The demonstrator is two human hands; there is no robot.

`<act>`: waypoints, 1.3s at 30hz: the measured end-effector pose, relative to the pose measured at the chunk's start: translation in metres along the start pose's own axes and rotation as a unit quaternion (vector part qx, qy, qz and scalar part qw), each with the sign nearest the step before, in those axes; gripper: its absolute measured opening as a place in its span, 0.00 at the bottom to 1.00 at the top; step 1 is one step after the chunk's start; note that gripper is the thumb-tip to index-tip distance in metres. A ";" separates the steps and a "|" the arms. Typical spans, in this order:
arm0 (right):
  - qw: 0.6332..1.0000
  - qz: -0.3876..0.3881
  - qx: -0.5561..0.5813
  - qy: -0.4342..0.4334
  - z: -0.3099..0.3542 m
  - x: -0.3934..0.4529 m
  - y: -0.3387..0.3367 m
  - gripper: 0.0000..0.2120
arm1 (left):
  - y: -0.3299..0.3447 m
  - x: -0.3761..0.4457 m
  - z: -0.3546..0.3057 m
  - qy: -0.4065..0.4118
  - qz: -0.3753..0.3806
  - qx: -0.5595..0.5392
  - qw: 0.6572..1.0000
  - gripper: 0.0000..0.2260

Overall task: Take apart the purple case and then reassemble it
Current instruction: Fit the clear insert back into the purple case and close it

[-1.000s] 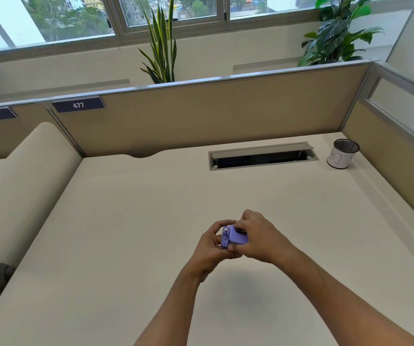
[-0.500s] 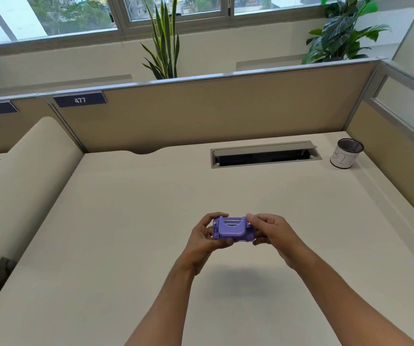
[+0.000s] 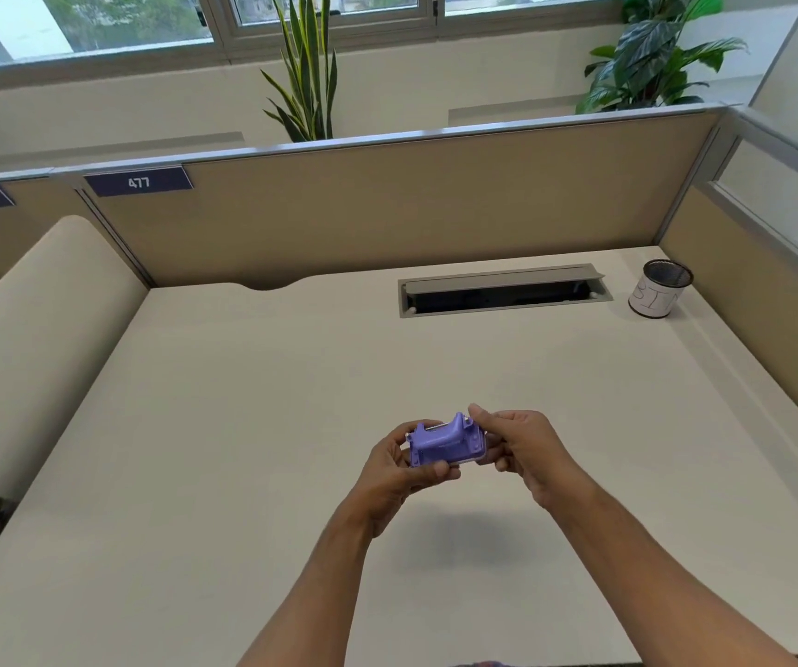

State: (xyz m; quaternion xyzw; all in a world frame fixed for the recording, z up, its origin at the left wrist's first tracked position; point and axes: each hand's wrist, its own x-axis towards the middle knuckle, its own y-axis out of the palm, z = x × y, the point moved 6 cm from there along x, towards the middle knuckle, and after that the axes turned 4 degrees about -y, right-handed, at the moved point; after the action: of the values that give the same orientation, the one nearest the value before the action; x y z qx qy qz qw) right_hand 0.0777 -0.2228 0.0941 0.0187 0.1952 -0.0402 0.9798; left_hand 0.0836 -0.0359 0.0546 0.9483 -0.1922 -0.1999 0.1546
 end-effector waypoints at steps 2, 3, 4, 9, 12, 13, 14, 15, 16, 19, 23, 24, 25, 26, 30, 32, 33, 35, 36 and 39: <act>1.000 0.000 0.027 0.001 -0.002 0.000 0.000 0.14 | -0.001 0.000 0.001 -0.007 -0.004 -0.023 1.000 0.26; 0.999 0.005 0.039 0.006 -0.003 0.000 0.000 0.14 | -0.002 0.001 0.000 -0.009 -0.005 -0.033 0.999 0.27; 0.999 0.011 0.047 0.011 -0.004 0.000 0.000 0.13 | -0.003 0.001 0.000 -0.011 -0.005 -0.039 0.999 0.27; 0.999 0.013 0.048 0.023 -0.006 0.002 0.001 0.12 | -0.003 0.002 -0.002 -0.008 0.008 -0.039 0.999 0.25; 0.998 0.012 0.053 0.015 -0.007 0.003 -0.001 0.12 | -0.002 0.003 -0.002 -0.008 0.018 -0.065 0.998 0.25; 0.998 0.015 0.058 0.008 -0.007 0.003 -0.001 0.12 | -0.003 0.003 -0.001 -0.011 0.020 -0.079 0.997 0.25; 0.998 0.021 0.064 0.000 -0.007 0.003 -0.001 0.13 | -0.003 0.004 0.000 -0.014 0.021 -0.093 0.995 0.24; 0.997 0.030 0.074 -0.008 -0.007 0.003 0.000 0.13 | -0.004 0.004 0.001 -0.017 0.022 -0.104 0.994 0.24; 0.995 0.040 0.087 -0.014 -0.007 0.003 0.000 0.13 | -0.005 0.005 0.001 -0.019 0.021 -0.114 0.993 0.24; 0.988 0.090 0.121 -0.023 -0.007 0.000 0.004 0.12 | -0.008 0.006 0.004 -0.024 0.012 -0.135 0.990 0.24; 0.990 0.126 0.062 -0.034 -0.005 -0.004 0.010 0.16 | -0.009 0.008 0.006 -0.022 -0.002 -0.137 0.990 0.25; 0.992 0.114 0.043 -0.038 -0.005 -0.003 0.010 0.16 | -0.009 0.009 0.006 -0.022 -0.005 -0.130 0.991 0.26; 0.994 0.100 0.035 -0.039 -0.006 -0.001 0.009 0.15 | -0.009 0.009 0.007 -0.022 -0.010 -0.123 0.992 0.27; 0.995 0.087 0.035 -0.038 -0.008 0.000 0.007 0.13 | -0.009 0.009 0.007 -0.022 -0.014 -0.116 0.993 0.27; 0.994 0.059 0.092 0.003 -0.017 0.005 0.001 0.07 | -0.008 0.009 0.000 -0.030 0.008 -0.112 0.993 0.26; 0.990 0.045 0.130 0.041 -0.023 0.008 -0.002 0.06 | -0.005 0.008 -0.006 -0.035 0.029 -0.114 0.992 0.26; 0.987 0.042 0.142 0.054 -0.025 0.009 -0.002 0.05 | -0.003 0.007 -0.008 -0.035 0.035 -0.111 0.993 0.26; 0.985 0.043 0.155 0.067 -0.026 0.010 -0.002 0.05 | -0.002 0.007 -0.012 -0.034 0.041 -0.107 0.993 0.26; 0.984 0.045 0.156 0.070 -0.025 0.010 -0.001 0.06 | -0.001 0.006 -0.012 -0.036 0.044 -0.105 0.993 0.25; 0.984 0.054 0.153 0.072 -0.025 0.011 0.000 0.09 | -0.002 0.005 -0.012 -0.048 0.043 -0.099 0.993 0.22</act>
State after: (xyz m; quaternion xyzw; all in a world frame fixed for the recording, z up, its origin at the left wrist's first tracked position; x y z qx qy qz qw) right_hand 0.0786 -0.2220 0.0670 0.1813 0.2559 -0.0155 0.9494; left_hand 0.0940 -0.0342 0.0625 0.9085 -0.2189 -0.2563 0.2470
